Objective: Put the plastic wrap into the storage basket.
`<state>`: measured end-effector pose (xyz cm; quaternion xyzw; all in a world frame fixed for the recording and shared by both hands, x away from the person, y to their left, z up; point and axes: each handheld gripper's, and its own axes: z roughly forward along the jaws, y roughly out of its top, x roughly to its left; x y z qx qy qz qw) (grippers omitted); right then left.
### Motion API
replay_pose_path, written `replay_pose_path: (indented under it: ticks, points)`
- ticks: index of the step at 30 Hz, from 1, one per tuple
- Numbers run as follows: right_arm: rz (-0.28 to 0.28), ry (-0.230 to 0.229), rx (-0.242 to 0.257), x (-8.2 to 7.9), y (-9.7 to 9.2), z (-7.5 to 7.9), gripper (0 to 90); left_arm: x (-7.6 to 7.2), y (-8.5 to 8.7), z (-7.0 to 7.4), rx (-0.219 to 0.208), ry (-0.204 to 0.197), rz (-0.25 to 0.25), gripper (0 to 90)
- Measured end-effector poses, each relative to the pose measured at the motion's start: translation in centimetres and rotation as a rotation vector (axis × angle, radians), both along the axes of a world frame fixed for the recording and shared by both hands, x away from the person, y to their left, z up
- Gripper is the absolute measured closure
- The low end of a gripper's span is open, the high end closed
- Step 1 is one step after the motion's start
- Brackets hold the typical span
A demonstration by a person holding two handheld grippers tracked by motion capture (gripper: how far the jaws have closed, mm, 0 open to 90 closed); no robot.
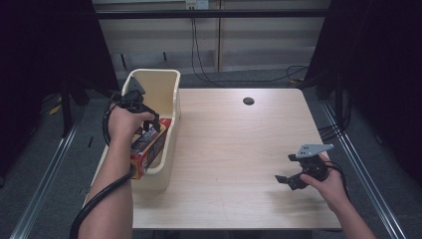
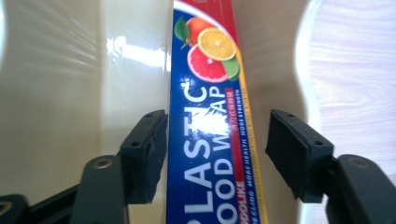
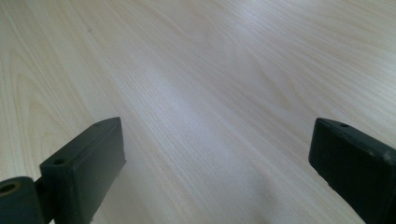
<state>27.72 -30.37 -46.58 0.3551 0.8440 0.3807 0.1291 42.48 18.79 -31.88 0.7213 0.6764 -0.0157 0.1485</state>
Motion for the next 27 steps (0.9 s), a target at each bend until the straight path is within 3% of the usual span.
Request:
replay_pose_path:
  ticks: [8,17,27]
  points:
    - [0.000,-0.001,0.001,0.0,0.0,0.1,3.3,-0.2,0.0,2.0,-0.008,-0.069,-0.017,23.6]
    - [-0.002,0.000,0.003,0.0,0.0,0.1,3.3,-0.1,-0.4,2.5,-0.034,-0.096,-0.026,16.4]
    - [0.001,-0.005,0.005,-0.1,0.0,0.2,3.4,-0.1,-2.5,3.1,-0.054,-0.118,-0.092,14.9]
